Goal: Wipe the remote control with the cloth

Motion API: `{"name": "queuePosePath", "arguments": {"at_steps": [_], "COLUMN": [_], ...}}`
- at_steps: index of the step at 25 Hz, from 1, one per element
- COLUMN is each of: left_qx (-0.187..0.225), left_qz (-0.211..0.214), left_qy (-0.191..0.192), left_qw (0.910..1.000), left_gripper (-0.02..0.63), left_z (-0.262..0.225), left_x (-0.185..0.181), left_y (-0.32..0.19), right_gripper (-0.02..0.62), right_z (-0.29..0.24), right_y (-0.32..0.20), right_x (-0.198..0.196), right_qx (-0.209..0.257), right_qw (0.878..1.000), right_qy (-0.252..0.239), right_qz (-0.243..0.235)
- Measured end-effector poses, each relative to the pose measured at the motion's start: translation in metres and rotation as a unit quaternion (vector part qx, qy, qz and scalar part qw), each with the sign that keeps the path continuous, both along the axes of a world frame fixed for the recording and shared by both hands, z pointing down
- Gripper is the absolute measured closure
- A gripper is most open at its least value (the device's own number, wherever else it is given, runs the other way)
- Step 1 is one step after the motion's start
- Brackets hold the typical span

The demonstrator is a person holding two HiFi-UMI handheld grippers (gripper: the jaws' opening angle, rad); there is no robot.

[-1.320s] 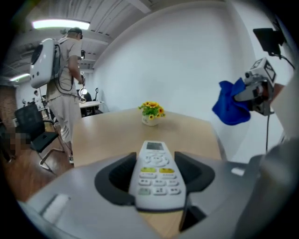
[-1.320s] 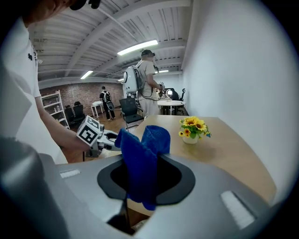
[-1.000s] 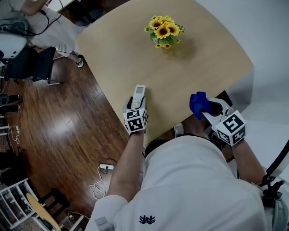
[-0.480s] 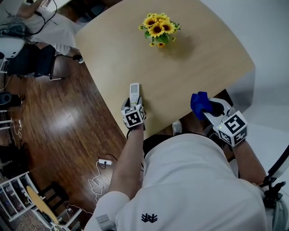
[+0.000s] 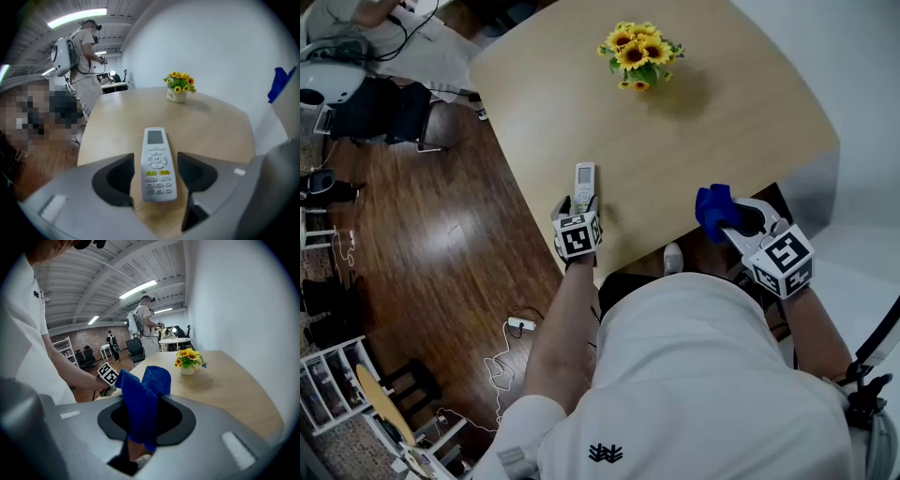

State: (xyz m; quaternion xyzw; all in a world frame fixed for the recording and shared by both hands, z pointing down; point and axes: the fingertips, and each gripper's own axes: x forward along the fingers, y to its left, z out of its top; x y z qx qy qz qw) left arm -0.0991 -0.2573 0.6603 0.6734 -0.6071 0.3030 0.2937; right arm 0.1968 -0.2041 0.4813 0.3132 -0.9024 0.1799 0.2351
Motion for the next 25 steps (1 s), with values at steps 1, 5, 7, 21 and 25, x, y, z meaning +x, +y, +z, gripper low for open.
{"name": "queuePosePath", "arguments": {"at_steps": [1,5,7,21,25], "left_qx": [0.005,0.017,0.016,0.092,0.138], "left_qz": [-0.001,-0.006,0.0,0.071,0.109], "left_qy": [-0.002,-0.012,-0.022,-0.001,0.029], "left_qw": [1.0,0.9998,0.9996,0.9932,0.984], "left_gripper": [0.298,0.299,0.313,0.35,0.354], "left_z": [-0.007,-0.038,-0.055,-0.141,-0.168], "left_x": [-0.001,-0.008,-0.015,-0.029,-0.032], "left_y": [0.006,0.049,0.081,0.176,0.213], "right_gripper": [0.506,0.506,0.506,0.506,0.506], "right_z": [-0.001,0.004,0.006,0.025,0.011], "right_y": [0.0,0.008,0.018,0.049,0.081], "right_x": [-0.002,-0.016,-0.028,-0.101,-0.12], "right_qx": [-0.001,-0.016,-0.027,-0.008,0.015], "right_qw": [1.0,0.999,0.998,0.995,0.996], "right_qy": [-0.004,-0.028,-0.041,-0.046,-0.027], "right_qz": [-0.004,-0.025,-0.036,-0.087,-0.08]}}
